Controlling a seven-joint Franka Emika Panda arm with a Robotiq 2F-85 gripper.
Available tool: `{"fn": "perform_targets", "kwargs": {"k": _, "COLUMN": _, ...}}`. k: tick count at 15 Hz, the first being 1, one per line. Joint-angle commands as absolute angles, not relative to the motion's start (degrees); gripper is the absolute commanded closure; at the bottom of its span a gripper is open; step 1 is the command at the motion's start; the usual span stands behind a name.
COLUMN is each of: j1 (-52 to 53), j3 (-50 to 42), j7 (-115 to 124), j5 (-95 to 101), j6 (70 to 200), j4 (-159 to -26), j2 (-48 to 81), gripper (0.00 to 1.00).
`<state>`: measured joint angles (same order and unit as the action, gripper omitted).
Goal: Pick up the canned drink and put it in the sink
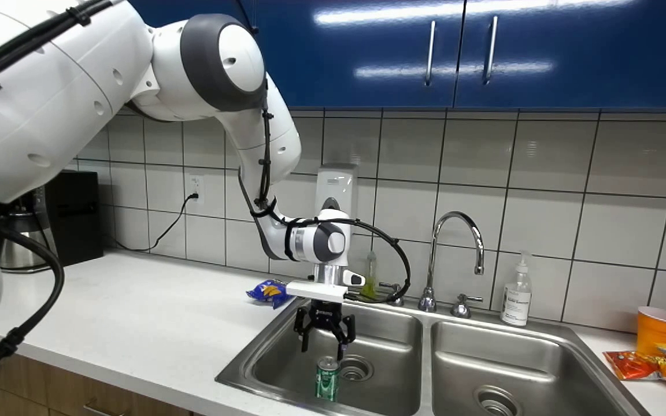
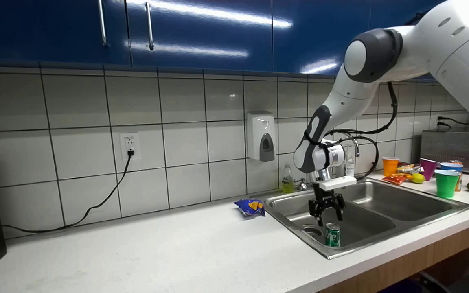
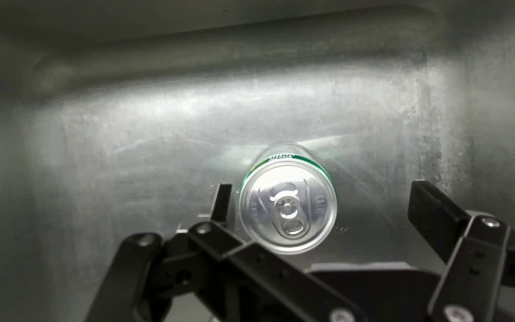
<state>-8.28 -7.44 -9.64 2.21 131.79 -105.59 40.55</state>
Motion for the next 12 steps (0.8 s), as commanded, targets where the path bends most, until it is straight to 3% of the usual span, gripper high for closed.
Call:
{"fn": "perform_targets", "kwargs": {"k": 1, "j1": -8.99, "j3": -6.74, "j7": -9.37, "j5": 2.81, "j6": 130.70, "j4": -108.01, "j2": 36.02, "gripper": 0.00}}
{"fn": "perform_targets", "kwargs": {"k": 12, "j1": -7.91, "j3": -5.66, "j7": -9.49, "j5": 2.67, "j6": 131.39, "j4": -114.42, "j2": 26.81, "gripper": 0.00}}
